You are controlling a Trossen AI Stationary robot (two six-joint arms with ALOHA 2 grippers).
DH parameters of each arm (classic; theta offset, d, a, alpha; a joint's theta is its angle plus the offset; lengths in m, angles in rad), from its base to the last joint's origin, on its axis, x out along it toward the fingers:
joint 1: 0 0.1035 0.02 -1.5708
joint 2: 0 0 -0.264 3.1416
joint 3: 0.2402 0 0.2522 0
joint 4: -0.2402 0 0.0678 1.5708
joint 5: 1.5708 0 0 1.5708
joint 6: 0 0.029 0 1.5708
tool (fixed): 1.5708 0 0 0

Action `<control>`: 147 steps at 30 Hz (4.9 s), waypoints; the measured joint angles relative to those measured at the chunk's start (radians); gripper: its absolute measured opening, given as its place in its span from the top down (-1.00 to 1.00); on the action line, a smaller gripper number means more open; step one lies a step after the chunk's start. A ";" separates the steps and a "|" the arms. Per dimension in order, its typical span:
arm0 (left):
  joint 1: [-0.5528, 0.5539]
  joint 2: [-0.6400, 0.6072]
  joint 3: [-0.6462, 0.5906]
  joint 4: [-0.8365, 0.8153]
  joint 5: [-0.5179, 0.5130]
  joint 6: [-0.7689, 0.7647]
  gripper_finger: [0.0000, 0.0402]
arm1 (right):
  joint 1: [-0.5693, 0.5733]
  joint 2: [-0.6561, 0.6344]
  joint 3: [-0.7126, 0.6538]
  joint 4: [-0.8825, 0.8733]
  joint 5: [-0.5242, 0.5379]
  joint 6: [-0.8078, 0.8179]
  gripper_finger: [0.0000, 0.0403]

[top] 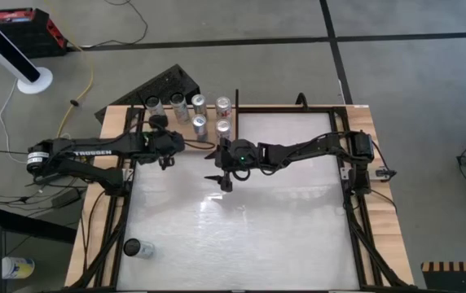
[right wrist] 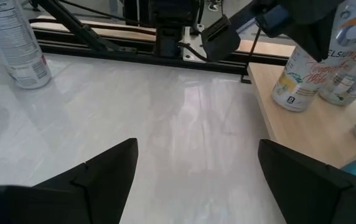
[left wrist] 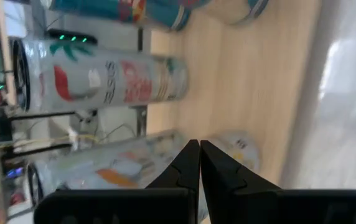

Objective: Place canned beverage on shelf
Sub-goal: Put the yellow soda can on the shelf aligned with the other yellow soda can

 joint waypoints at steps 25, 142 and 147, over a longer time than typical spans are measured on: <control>-0.003 0.000 -0.007 -0.341 -0.132 -0.288 1.00 | -0.002 0.000 0.000 0.006 0.000 -0.002 -0.77; 0.569 -0.012 0.307 -0.194 0.229 -0.114 1.00 | 0.043 0.000 0.000 -0.026 0.000 -0.003 -0.77; 0.441 -0.043 0.310 -0.135 0.226 -0.066 1.00 | 0.042 0.000 0.000 -0.026 0.000 -0.003 -0.77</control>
